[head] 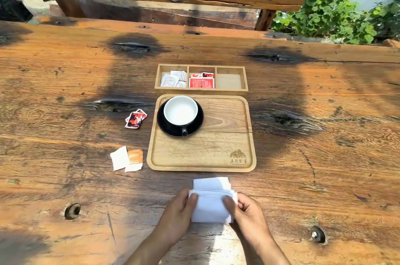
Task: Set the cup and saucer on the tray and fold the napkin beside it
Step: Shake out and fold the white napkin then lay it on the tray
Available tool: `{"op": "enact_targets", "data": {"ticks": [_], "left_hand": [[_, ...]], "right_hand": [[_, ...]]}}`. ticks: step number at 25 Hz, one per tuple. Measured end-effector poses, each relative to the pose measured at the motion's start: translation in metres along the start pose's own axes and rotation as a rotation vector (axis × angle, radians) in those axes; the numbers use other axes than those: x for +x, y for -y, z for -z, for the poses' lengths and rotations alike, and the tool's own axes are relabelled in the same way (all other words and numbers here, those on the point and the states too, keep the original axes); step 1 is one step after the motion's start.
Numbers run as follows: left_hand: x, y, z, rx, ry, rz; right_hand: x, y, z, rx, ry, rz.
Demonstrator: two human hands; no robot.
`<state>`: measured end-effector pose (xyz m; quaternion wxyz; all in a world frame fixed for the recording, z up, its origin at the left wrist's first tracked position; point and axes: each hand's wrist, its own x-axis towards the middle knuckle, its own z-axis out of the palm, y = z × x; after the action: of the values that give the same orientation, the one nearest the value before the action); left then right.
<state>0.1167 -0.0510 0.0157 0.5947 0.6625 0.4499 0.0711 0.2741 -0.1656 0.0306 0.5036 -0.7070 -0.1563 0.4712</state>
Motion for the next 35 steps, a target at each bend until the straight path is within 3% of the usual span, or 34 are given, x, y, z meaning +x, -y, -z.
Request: {"op": "enact_targets", "data": {"ticks": [4, 9, 13, 18, 23, 25, 29, 33, 35], "left_hand": [[-0.001, 0.017, -0.010, 0.010, -0.003, 0.135], [0.005, 0.020, -0.021, 0.065, -0.148, 0.191], [0.016, 0.014, -0.028, 0.134, -0.226, 0.282], [0.018, 0.005, -0.031, 0.170, -0.271, 0.336], [0.006, -0.001, -0.021, 0.211, -0.348, 0.397], [0.002, -0.005, -0.022, 0.118, -0.366, 0.404], [0.000, -0.015, -0.026, -0.324, -0.241, 0.510], [0.002, -0.021, -0.020, -0.420, -0.077, 0.472], [0.004, -0.022, -0.014, -0.483, -0.004, 0.445]], "right_hand": [[-0.003, -0.015, -0.003, -0.024, -0.011, -0.056], [0.006, -0.024, -0.002, -0.088, -0.030, -0.133], [0.010, -0.025, -0.010, -0.218, -0.208, -0.211], [0.008, -0.016, -0.029, -0.606, -0.436, -0.279], [0.013, -0.010, -0.031, -0.574, -0.489, -0.324], [0.013, -0.009, -0.030, -0.580, -0.468, -0.344], [0.013, -0.006, -0.028, -0.521, -0.451, -0.356], [0.012, -0.004, -0.023, -0.404, -0.398, -0.375], [0.011, -0.002, -0.021, -0.196, -0.348, -0.344]]}}
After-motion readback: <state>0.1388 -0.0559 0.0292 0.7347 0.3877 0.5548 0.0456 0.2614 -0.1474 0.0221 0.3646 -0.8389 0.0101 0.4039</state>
